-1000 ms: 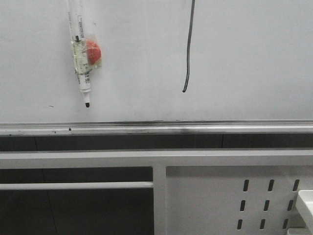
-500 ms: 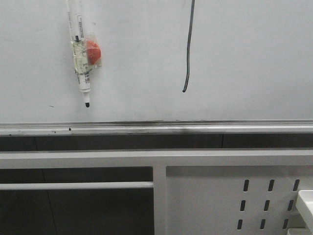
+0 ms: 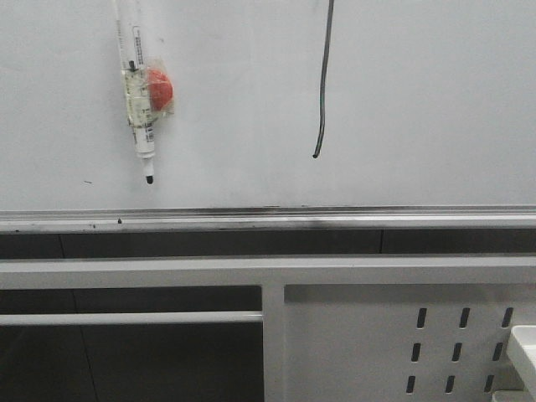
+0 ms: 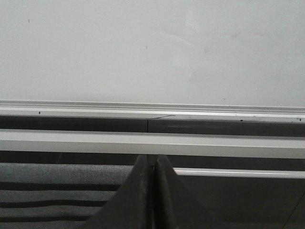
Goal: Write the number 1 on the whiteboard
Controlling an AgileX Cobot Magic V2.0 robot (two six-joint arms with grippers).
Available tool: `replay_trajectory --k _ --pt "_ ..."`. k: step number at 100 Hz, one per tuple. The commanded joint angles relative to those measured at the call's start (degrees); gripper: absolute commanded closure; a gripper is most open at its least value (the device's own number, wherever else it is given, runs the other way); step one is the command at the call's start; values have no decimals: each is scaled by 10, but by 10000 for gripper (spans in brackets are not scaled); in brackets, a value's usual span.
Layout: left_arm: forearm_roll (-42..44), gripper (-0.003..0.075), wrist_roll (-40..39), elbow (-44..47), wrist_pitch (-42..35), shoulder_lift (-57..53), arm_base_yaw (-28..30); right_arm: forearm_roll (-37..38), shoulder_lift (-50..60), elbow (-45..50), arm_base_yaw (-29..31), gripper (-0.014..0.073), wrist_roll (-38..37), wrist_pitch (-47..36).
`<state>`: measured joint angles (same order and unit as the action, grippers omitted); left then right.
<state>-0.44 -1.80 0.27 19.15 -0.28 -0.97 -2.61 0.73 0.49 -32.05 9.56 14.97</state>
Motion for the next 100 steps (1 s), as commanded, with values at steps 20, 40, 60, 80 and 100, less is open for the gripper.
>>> replay_trajectory --k 20,40,60,80,100 --pt "0 740 0 20 -31 -13 -4 -4 10 8 231 663 -36 22" --pt "0 740 0 20 -31 -13 -4 -6 10 8 334 663 -39 28" --pt "0 740 0 20 -31 -13 -4 -6 10 8 353 663 -39 28" --pt "0 740 0 20 -31 -13 -4 -6 10 8 353 663 -39 28" --pt "0 740 0 20 -31 -13 -4 -6 10 8 353 663 -39 28"
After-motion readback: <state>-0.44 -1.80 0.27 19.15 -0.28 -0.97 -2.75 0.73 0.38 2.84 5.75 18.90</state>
